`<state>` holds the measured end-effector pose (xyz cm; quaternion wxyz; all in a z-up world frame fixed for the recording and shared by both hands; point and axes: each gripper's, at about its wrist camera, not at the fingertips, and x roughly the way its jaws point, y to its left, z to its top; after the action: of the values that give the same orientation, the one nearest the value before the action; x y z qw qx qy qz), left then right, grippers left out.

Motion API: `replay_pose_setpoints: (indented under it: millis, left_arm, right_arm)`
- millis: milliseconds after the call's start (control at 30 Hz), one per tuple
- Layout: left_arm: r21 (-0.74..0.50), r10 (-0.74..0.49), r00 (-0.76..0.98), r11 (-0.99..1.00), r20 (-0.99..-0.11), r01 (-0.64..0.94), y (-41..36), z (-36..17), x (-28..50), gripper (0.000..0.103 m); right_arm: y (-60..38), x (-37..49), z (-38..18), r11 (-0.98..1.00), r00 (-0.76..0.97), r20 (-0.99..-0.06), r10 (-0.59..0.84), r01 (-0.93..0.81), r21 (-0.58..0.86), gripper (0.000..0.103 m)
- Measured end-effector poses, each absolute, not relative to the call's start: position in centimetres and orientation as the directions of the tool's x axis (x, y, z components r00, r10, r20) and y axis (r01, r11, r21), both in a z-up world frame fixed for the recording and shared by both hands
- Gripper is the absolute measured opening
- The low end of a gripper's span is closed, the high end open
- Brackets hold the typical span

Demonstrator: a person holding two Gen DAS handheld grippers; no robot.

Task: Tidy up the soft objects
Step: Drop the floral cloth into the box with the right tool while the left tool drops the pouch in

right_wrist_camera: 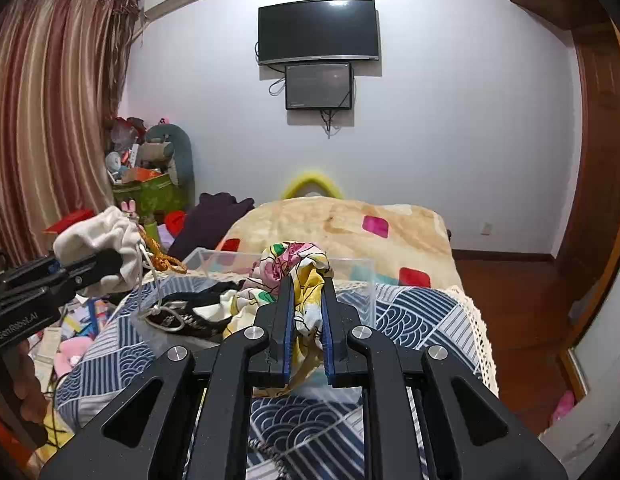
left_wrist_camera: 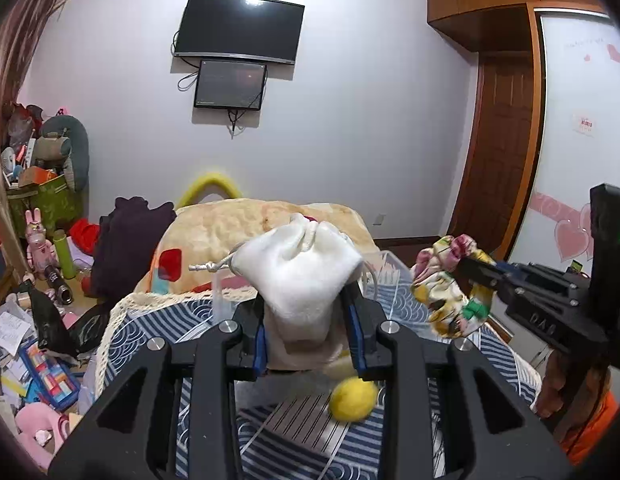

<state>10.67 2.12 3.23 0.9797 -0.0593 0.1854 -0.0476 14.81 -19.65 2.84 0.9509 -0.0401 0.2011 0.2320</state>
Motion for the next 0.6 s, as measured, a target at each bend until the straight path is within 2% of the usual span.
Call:
replay_pose_setpoints:
  millis: [200,433,600]
  left_arm:
    - [-0.143,-0.121,0.917,0.987,-0.379,0.071,1.6,3.0,13.4,0.032]
    - [-0.169,-0.129,0.877,0.984,-0.463,0.055,1.0,0.5,16.8,0.032]
    - [-0.141,-0.112,0.851,0.989,-0.513,0.045,0.2,-1.2,18.6,0.032]
  right_arm:
    - [-19.0,16.5,2.4,0.902,0.819,-0.413,0.397,-0.432,0.011,0.011]
    - [-18.6,18.1,1.4,0.915,0.816,-0.446,0.368,-0.404,0.016,0.011]
    - [-18.1,19.1,0.3,0.917,0.803,-0.482,0.349,-0.398,0.001,0.011]
